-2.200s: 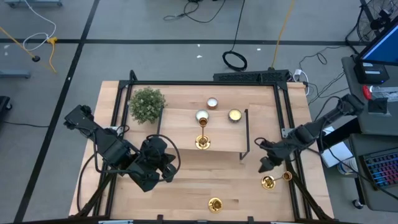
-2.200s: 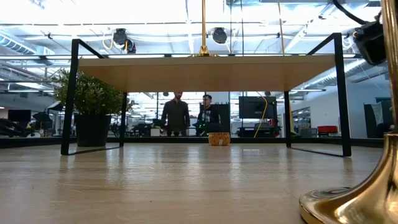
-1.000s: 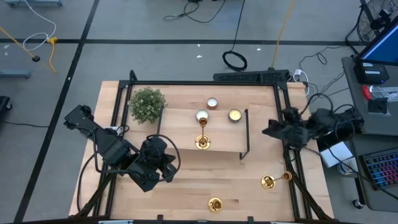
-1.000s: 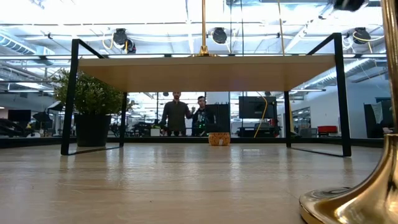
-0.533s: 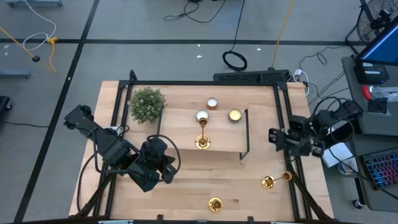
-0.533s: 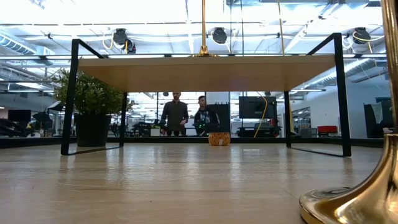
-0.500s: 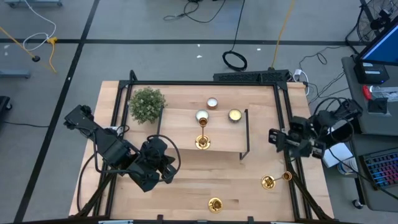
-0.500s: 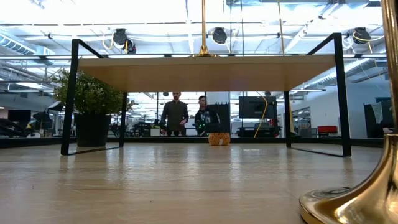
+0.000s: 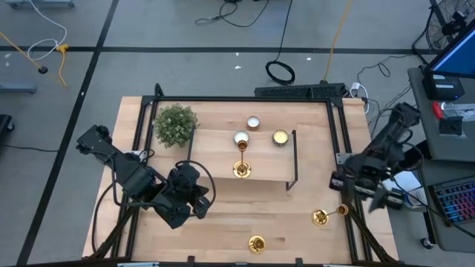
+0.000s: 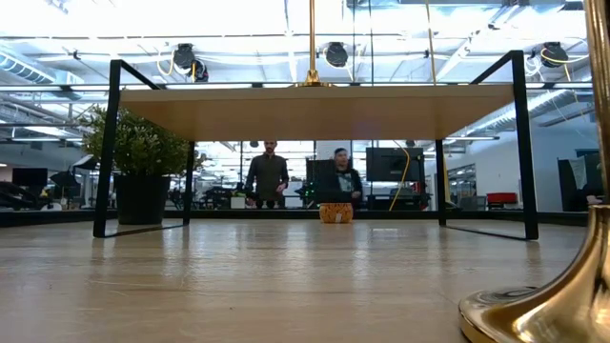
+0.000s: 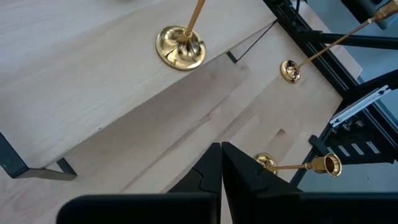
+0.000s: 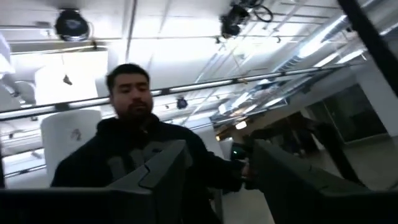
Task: Pick & Place candle stick holders
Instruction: Put the right gold candle holder on the shelf
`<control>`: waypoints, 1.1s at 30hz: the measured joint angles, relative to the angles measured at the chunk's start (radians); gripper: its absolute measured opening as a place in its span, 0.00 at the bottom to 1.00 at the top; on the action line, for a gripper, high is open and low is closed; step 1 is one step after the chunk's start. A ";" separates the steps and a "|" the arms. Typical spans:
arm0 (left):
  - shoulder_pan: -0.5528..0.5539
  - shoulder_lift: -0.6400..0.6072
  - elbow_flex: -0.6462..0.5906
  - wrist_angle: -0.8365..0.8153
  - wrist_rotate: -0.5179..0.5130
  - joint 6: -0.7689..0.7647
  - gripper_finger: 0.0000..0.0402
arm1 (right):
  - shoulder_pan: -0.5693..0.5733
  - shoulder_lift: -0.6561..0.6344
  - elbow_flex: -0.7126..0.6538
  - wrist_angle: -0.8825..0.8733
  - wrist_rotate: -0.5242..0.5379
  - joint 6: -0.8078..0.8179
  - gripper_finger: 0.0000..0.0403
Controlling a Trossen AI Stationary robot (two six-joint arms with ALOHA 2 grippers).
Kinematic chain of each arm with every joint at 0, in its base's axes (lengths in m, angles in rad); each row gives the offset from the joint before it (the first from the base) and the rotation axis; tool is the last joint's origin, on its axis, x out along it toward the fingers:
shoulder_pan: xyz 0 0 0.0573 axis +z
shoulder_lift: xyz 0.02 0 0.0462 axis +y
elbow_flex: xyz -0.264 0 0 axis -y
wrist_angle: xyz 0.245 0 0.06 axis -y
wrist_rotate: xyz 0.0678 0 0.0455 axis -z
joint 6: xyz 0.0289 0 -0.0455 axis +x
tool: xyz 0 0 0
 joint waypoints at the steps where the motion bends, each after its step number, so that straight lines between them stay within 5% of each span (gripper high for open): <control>1: 0.002 0.000 0.000 -0.001 0.000 0.001 0.04 | 0.028 0.014 0.024 -0.003 0.004 -0.027 0.45; 7: 0.010 0.000 0.000 -0.001 0.000 0.017 0.01 | 0.199 0.086 0.207 -0.219 0.077 -0.132 0.41; 12: 0.016 0.000 0.000 -0.001 0.001 0.027 0.04 | 0.350 0.111 0.262 -0.431 0.243 -0.030 0.38; 21: 0.039 0.000 0.000 0.000 0.003 0.064 0.01 | 0.568 0.117 0.206 -0.406 0.568 0.015 0.33; 33: 0.065 0.000 0.000 0.004 0.038 0.100 0.01 | 0.813 0.099 0.095 -0.228 1.023 -0.176 0.24</control>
